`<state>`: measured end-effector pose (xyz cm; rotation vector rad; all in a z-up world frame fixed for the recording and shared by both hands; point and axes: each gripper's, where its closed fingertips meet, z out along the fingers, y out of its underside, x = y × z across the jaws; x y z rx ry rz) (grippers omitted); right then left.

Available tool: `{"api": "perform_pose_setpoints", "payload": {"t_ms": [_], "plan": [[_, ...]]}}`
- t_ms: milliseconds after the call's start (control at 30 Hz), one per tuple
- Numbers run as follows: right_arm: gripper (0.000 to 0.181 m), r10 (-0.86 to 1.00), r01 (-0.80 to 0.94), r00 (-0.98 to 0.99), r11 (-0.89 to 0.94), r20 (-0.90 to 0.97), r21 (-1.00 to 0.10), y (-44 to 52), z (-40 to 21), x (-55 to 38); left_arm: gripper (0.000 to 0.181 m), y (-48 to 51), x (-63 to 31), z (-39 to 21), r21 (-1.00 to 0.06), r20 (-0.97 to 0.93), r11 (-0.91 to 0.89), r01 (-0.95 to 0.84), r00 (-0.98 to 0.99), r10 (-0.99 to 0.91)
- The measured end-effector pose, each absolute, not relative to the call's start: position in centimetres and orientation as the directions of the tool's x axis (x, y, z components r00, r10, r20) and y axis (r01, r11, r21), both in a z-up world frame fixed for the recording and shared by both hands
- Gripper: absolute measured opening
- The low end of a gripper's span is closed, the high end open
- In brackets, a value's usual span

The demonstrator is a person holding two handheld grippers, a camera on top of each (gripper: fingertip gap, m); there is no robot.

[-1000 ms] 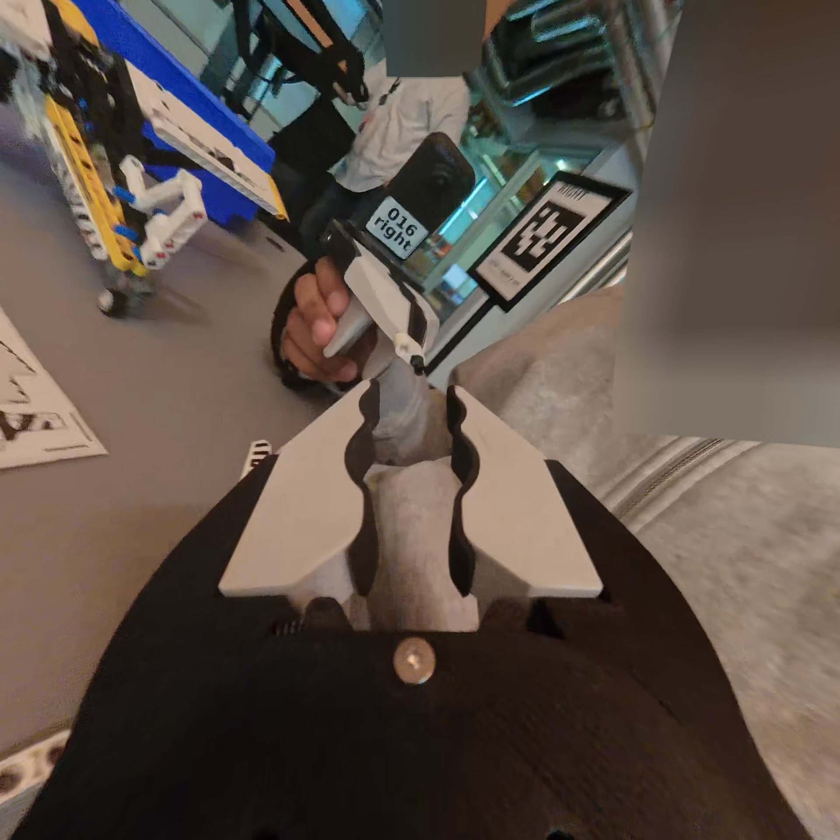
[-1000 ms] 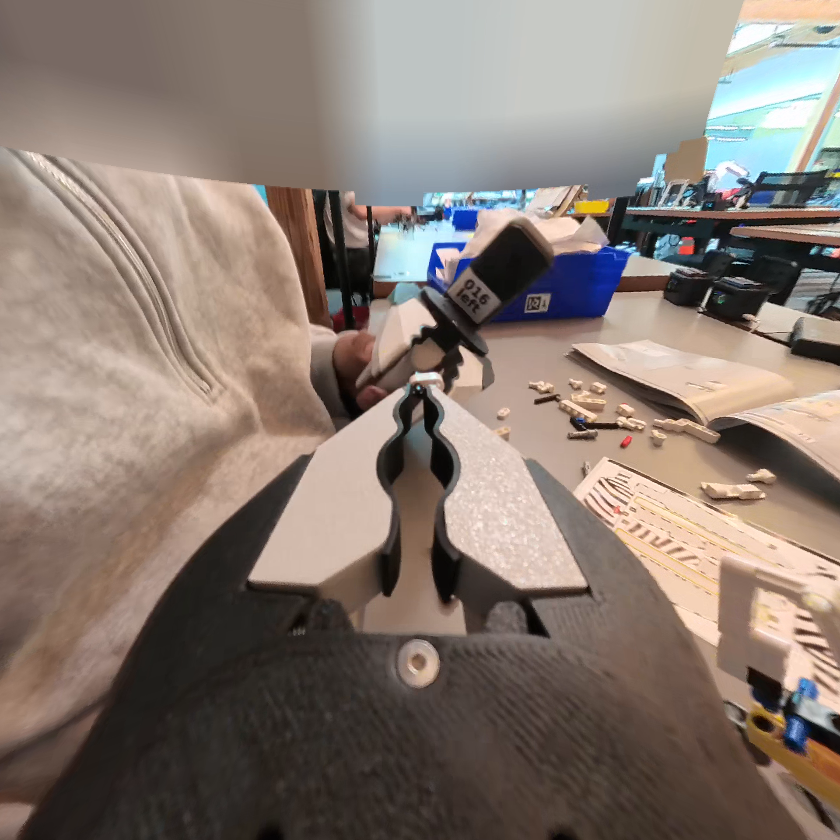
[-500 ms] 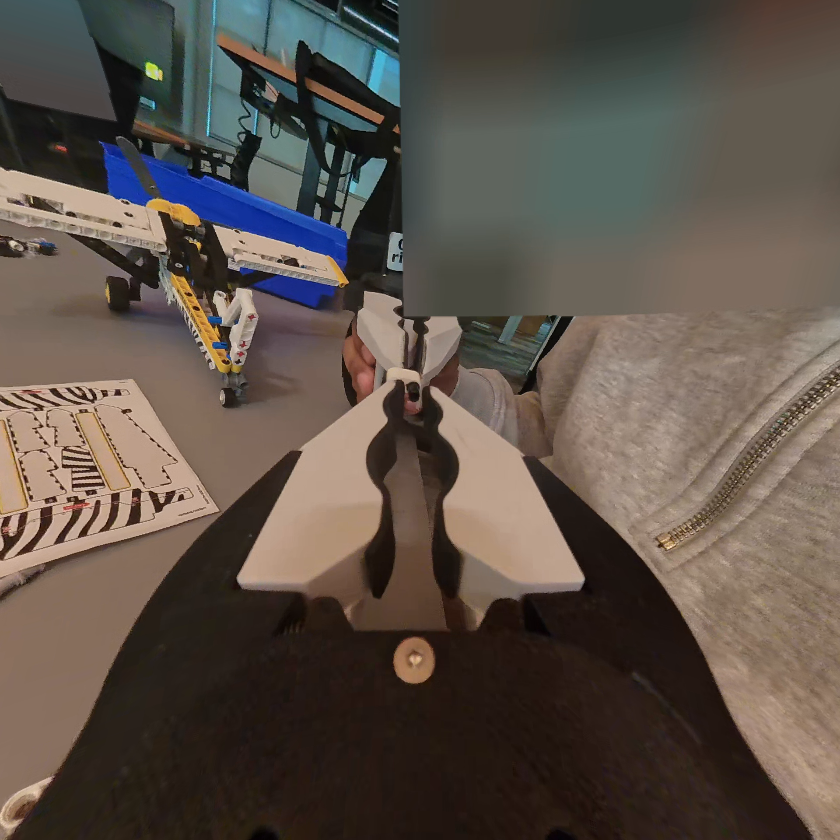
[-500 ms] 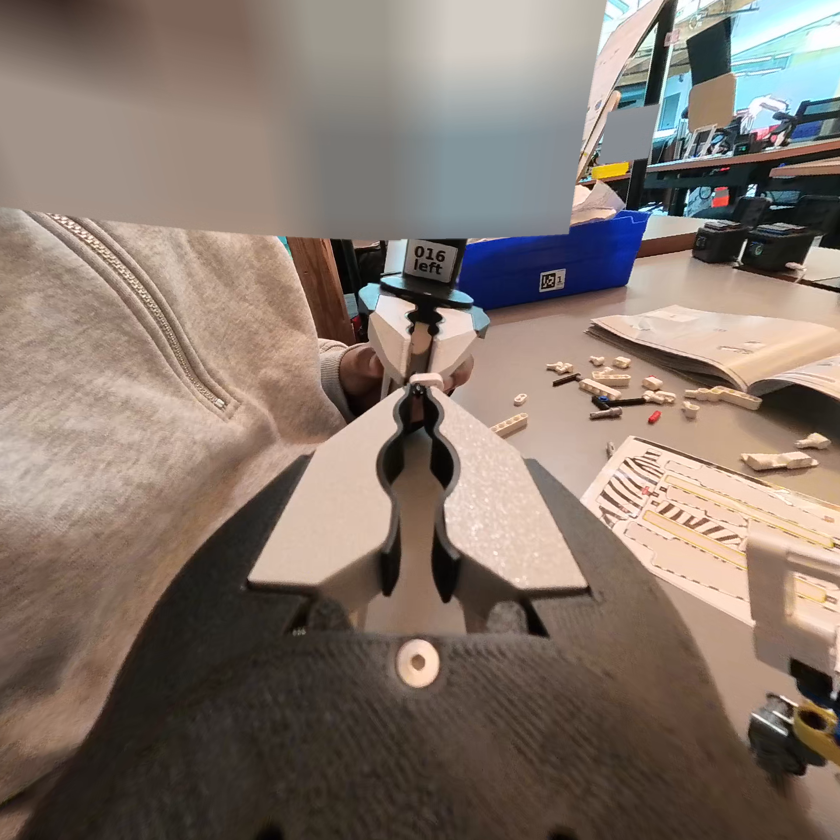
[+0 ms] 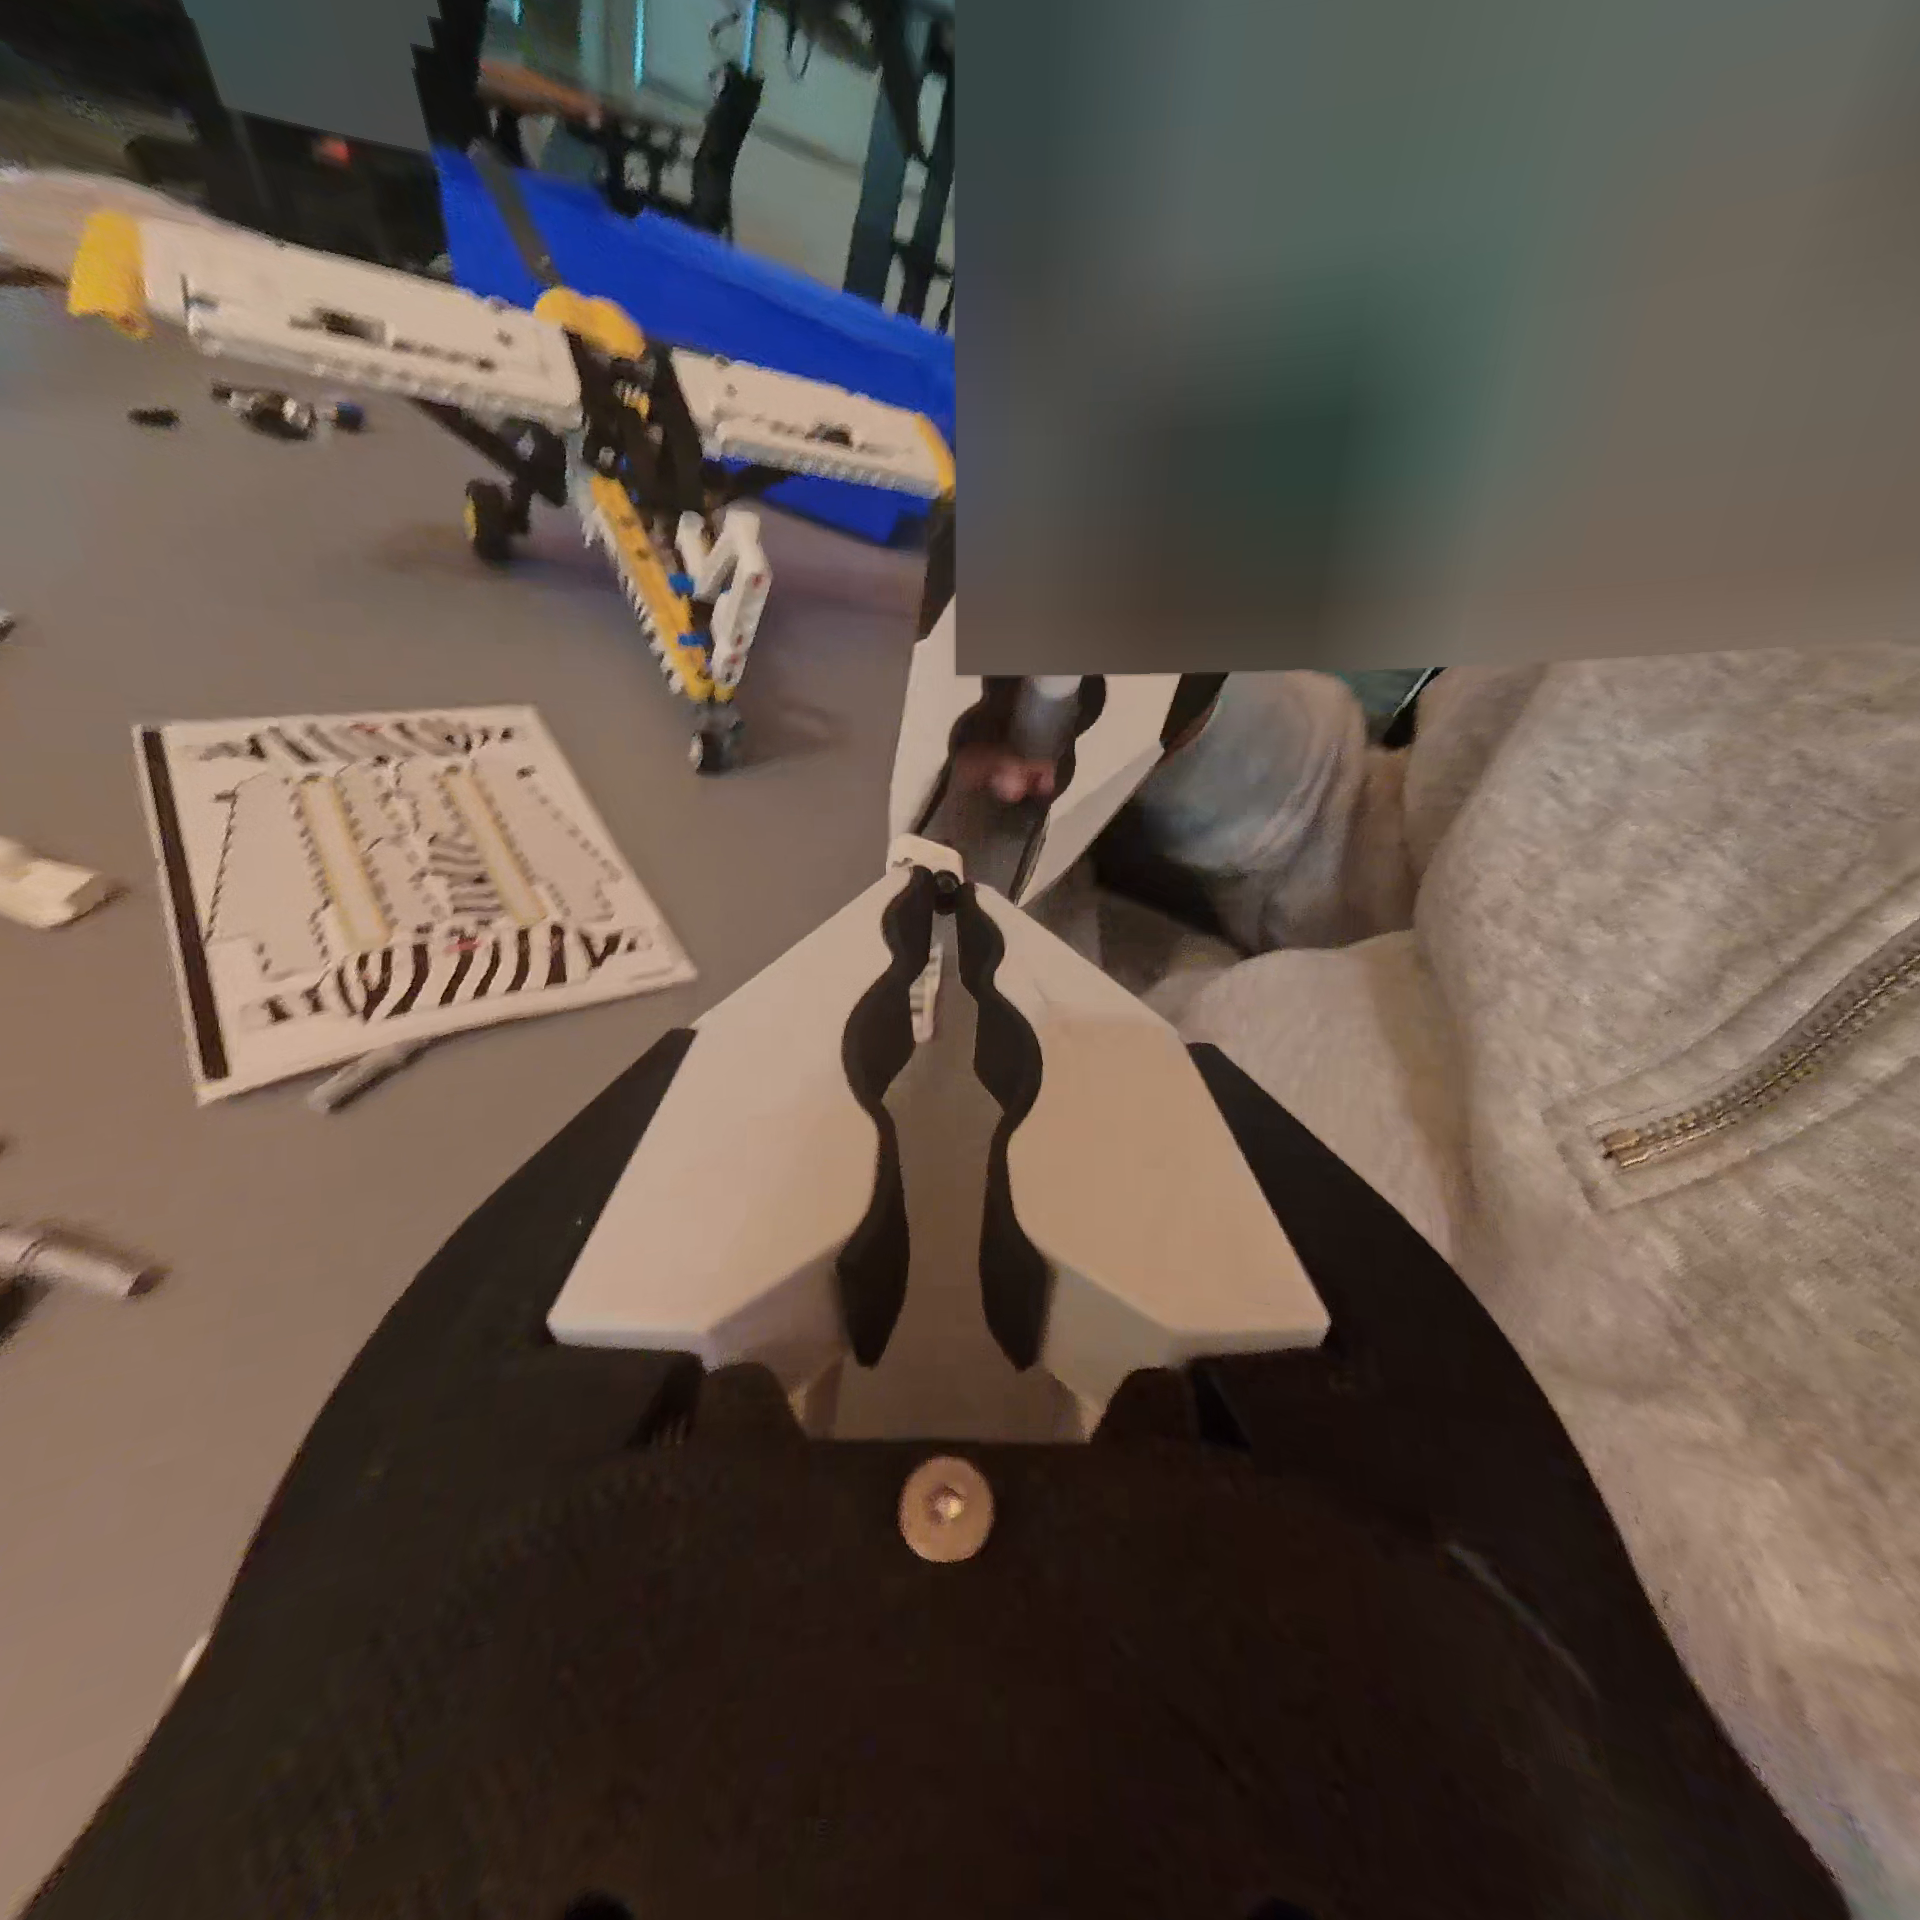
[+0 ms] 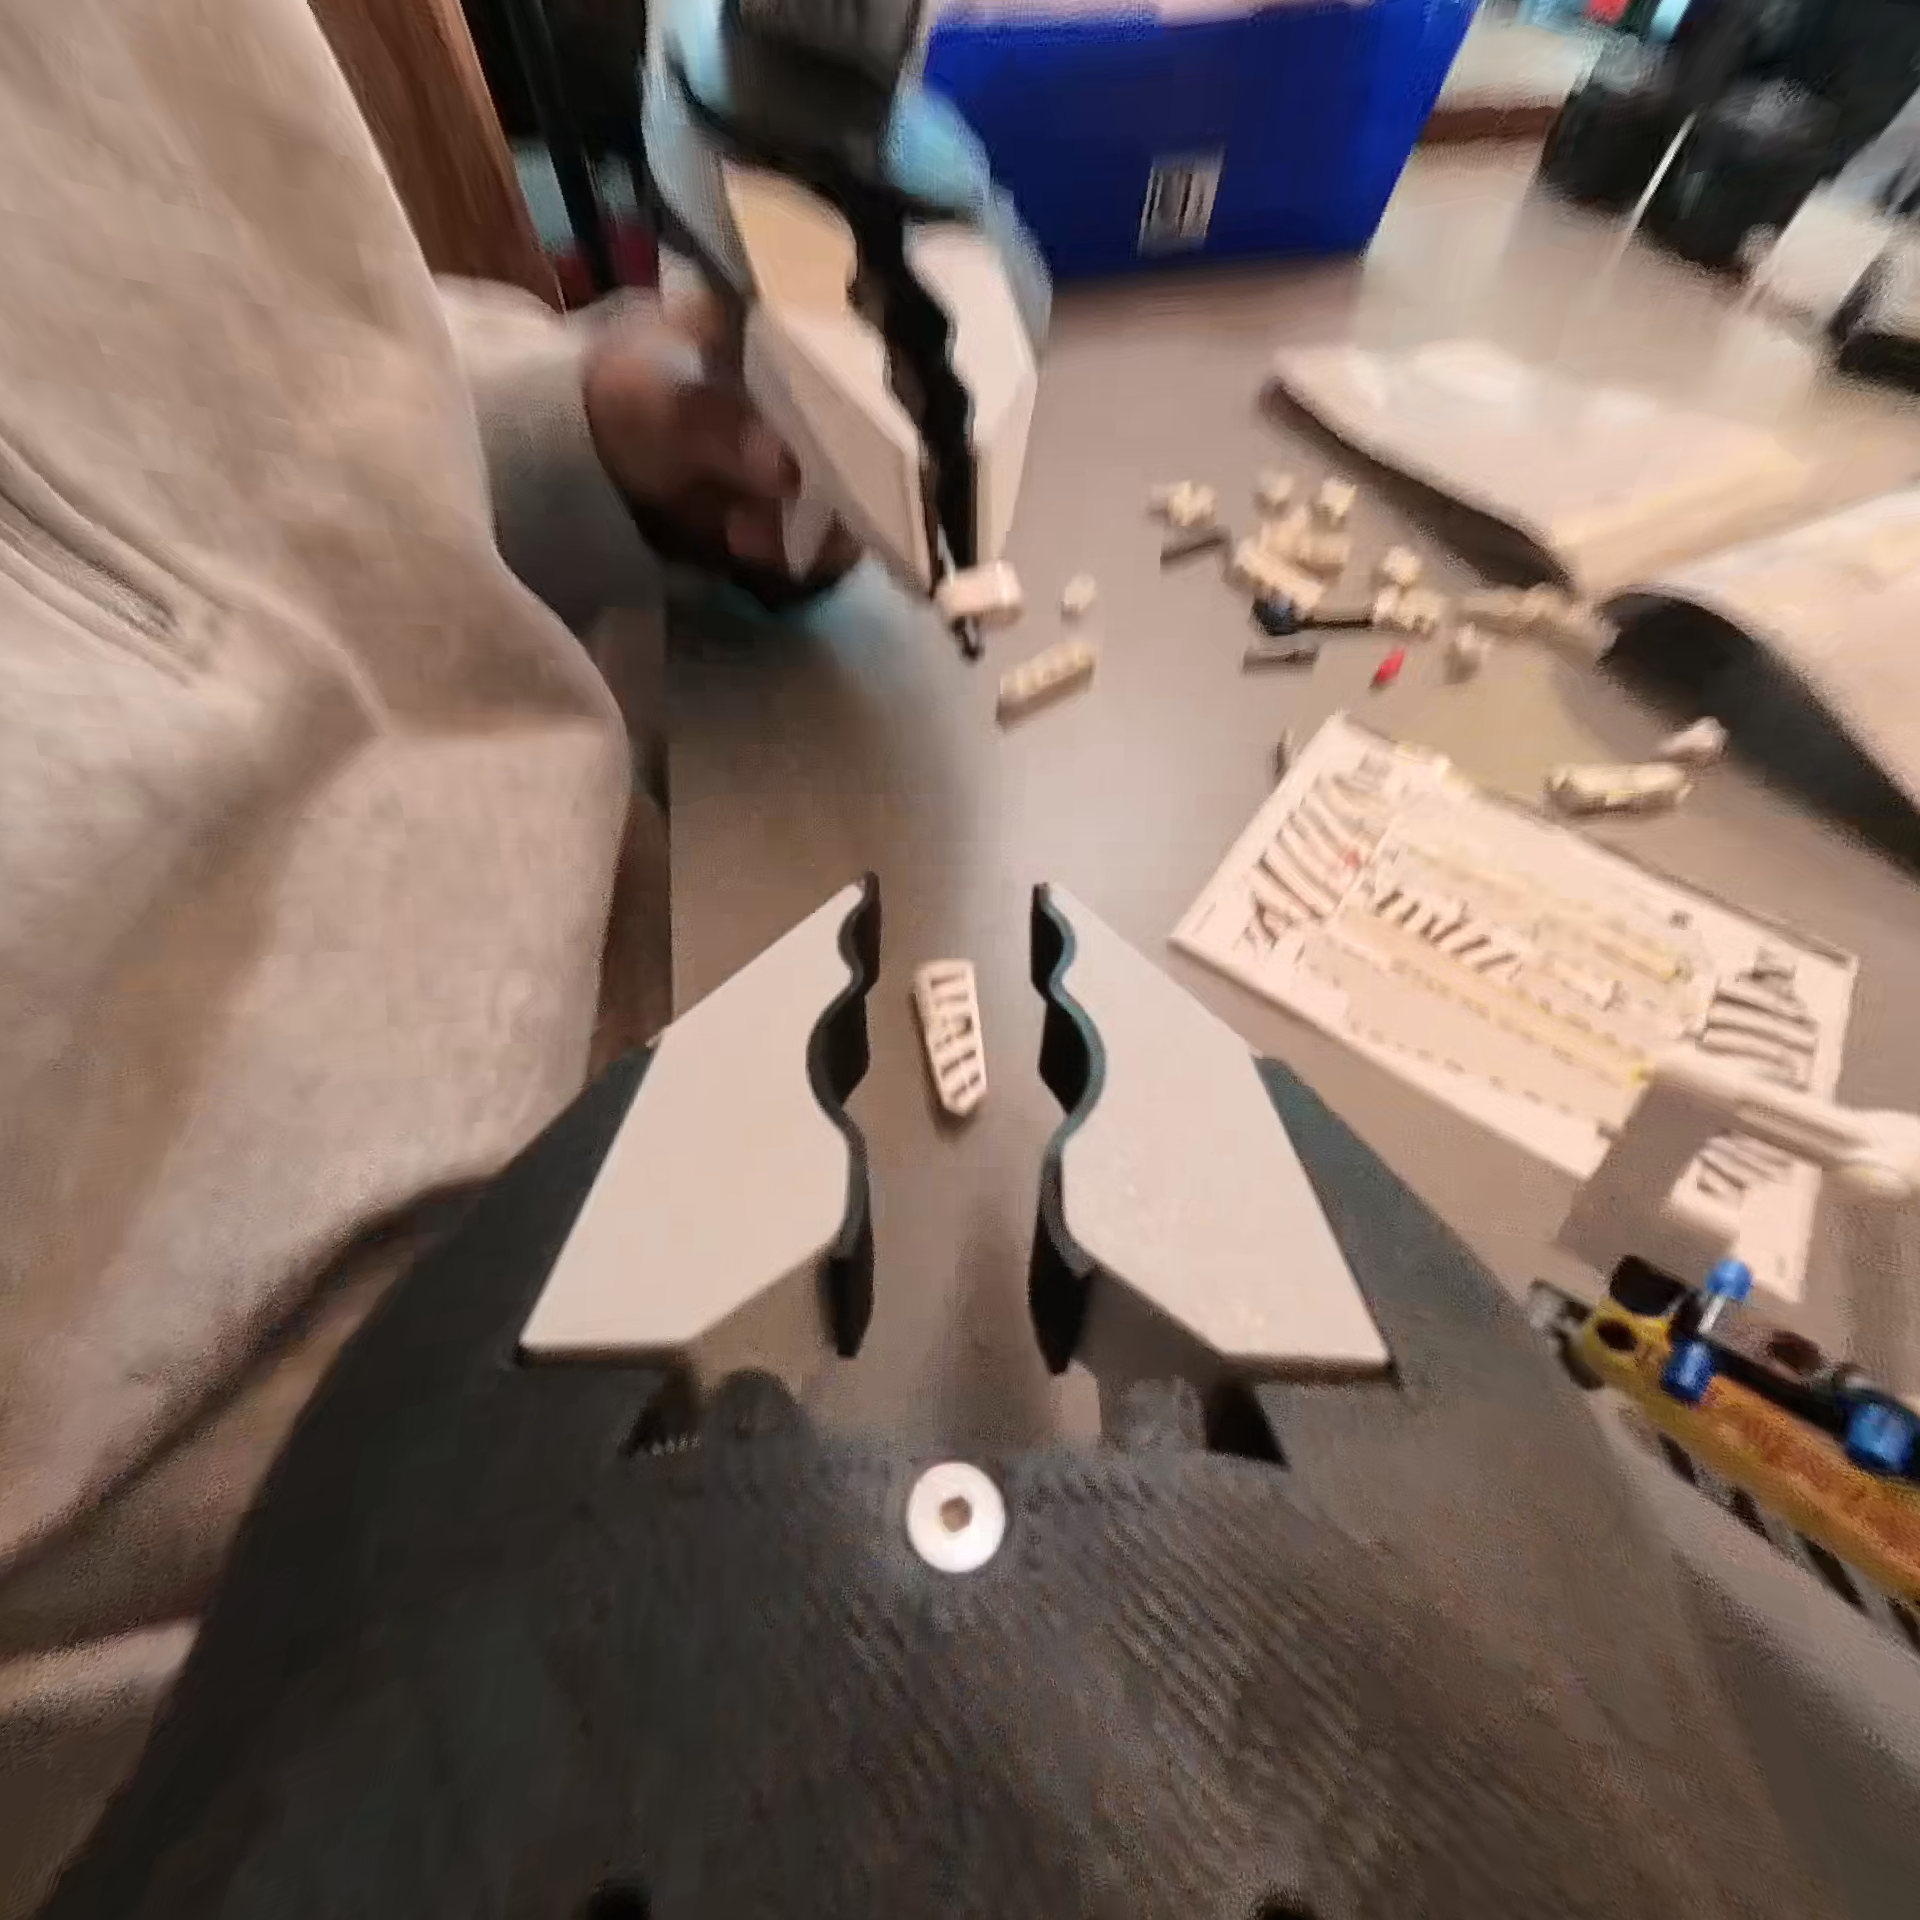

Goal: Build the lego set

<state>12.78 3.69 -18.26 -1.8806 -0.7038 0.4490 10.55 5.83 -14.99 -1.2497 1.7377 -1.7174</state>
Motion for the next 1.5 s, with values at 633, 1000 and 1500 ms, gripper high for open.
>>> {"api": "perform_pose_setpoints", "payload": {"t_ms": [633,1000,1500], "plan": [[0.012,0.668,0.277,0.741,-0.212,0.068,-0.937,4.7,-17.5,12.3,0.002,5.4,9.6,-16.5,-0.892,0.387,-0.162,-0.423,-0.528,-0.755],[0.012,0.698,0.3,0.71,-0.18,0.093,-0.937,4.3,-17.4,11.4,0.002,4.7,9.8,-16.5,-0.893,0.383,-0.148,-0.426,-0.546,-0.745],[0.011,0.723,0.286,0.69,-0.251,0.017,-0.925,4.2,-18.1,11.1,0.002,4.5,9.7,-17.2,-0.891,0.346,-0.088,-0.446,-0.542,-0.766]]}}
